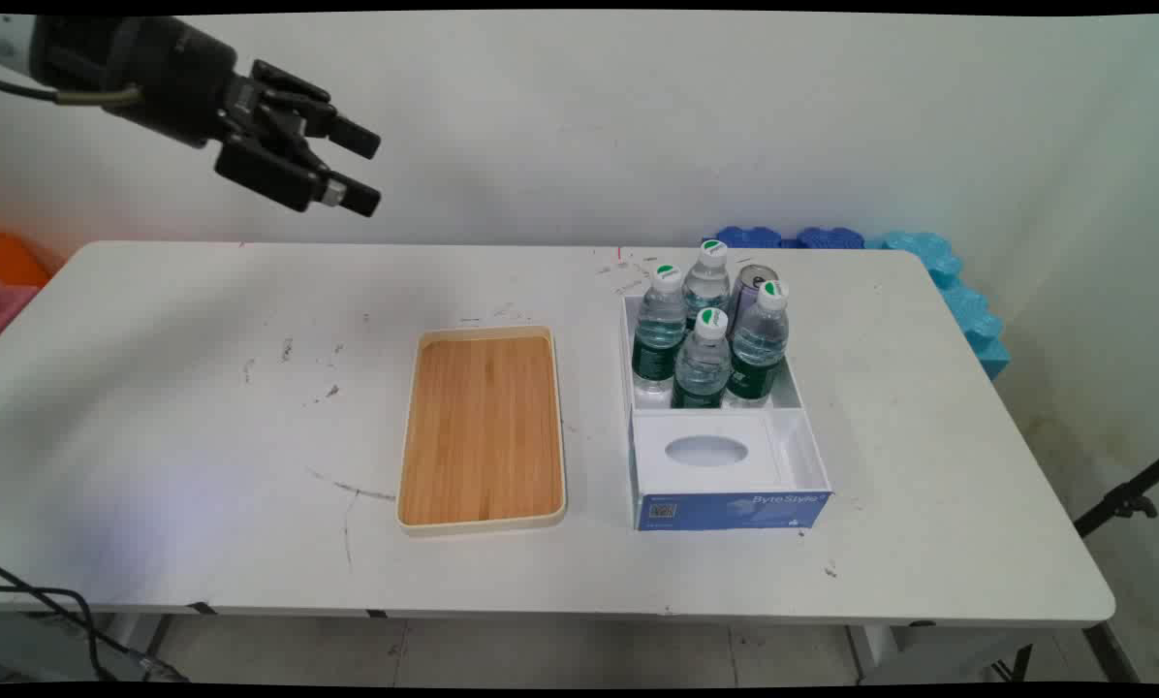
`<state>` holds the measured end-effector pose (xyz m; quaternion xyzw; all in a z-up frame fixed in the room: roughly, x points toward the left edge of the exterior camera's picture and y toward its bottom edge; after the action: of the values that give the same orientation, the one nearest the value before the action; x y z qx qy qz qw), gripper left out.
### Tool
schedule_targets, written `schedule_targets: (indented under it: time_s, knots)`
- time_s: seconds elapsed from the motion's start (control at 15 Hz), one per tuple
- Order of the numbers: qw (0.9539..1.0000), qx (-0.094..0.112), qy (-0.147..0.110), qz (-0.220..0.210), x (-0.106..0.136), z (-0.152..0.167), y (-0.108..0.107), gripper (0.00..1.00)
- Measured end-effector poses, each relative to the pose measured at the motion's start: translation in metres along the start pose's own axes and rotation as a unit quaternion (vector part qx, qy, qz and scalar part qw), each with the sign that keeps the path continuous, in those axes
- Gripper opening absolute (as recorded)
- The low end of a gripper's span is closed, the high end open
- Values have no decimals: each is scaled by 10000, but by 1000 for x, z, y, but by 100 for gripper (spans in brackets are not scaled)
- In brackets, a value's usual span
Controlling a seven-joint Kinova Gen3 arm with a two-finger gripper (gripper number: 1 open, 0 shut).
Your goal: Pick up the green bottle from the white box
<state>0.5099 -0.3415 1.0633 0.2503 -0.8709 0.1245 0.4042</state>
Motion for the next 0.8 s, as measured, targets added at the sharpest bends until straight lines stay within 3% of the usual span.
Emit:
schedule_targets:
  time_s: [0.8]
  knots:
    - [9991, 150, -318, -232, 26, 76, 18, 100]
